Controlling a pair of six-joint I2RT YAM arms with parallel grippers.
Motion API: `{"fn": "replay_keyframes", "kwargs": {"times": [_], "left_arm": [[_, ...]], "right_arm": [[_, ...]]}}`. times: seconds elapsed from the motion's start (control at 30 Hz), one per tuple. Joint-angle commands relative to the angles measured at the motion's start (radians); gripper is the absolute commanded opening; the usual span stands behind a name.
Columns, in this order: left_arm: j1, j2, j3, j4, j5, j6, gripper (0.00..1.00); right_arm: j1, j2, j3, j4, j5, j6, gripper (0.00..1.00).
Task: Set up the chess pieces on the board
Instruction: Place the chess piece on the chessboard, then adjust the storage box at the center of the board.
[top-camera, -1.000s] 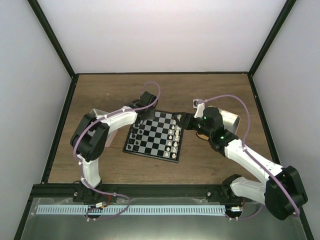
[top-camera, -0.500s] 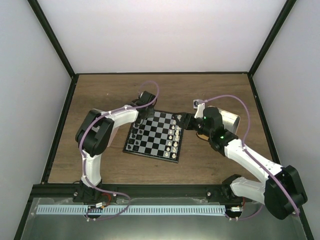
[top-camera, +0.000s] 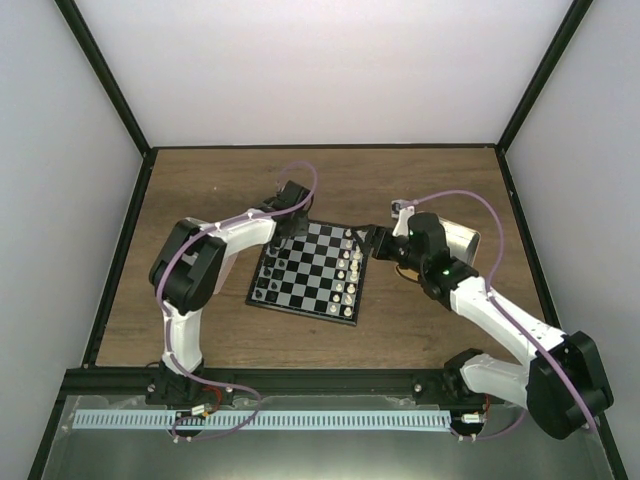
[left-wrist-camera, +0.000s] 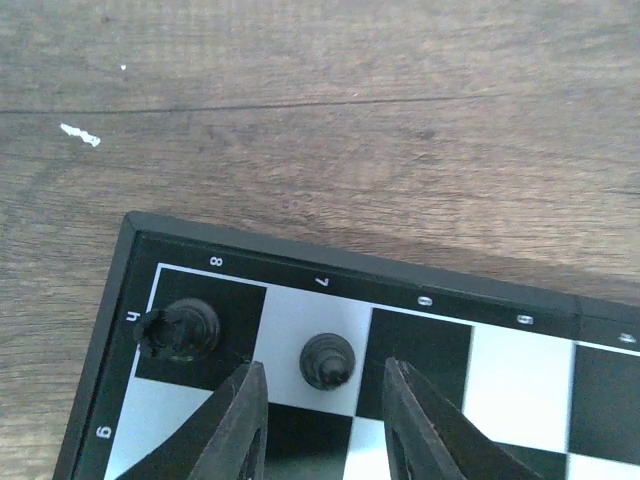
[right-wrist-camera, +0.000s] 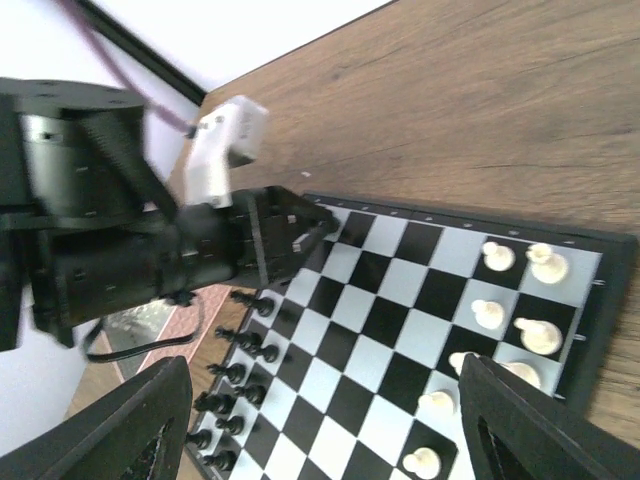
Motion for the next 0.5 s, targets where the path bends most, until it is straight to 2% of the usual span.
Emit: {"fn": "replay_keyframes", "kwargs": {"times": [0.0,0.23,0.47], "left_arm": [[-0.001,-0.093,0.025,-0.009,0.039,0.006,0.36],[-0.001,-0.230,-0.011,-0.008,0.069,-0.006,0.46],[0.003,-0.410,-0.131,0.035,0.125,0.017,0.54]], "right_arm": [[-0.039,-0.029,0.073,-0.102,0.094,-0.007,0.75],[-0.202,-0.003,0.093,-0.276,0.234,0.025,0.77],[-0.407,0.235,0.221,-0.322,0.244,0.133,0.83]]}}
